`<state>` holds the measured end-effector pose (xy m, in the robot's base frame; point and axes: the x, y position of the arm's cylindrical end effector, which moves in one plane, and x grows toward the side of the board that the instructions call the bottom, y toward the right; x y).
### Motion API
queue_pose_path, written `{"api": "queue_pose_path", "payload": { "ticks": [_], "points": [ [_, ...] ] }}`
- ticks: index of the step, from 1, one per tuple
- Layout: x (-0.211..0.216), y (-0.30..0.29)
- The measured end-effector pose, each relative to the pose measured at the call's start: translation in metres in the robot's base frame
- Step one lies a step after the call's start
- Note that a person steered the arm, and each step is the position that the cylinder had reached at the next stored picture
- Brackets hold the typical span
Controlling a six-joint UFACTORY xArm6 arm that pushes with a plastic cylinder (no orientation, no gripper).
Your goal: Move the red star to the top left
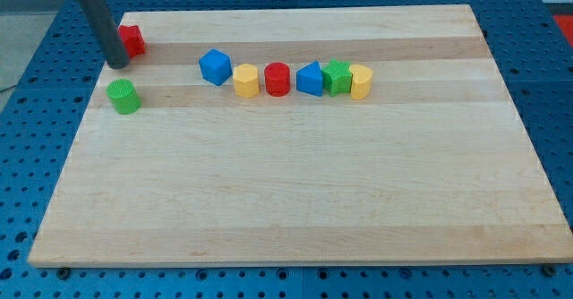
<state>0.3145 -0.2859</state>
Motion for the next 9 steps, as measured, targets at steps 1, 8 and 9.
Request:
{"api": "queue_pose_path", "payload": {
  "ticks": [1,8,9],
  "points": [
    [-0.024,-0.004],
    [-0.012,0.045],
    [-0.034,0.047]
  ]
}}
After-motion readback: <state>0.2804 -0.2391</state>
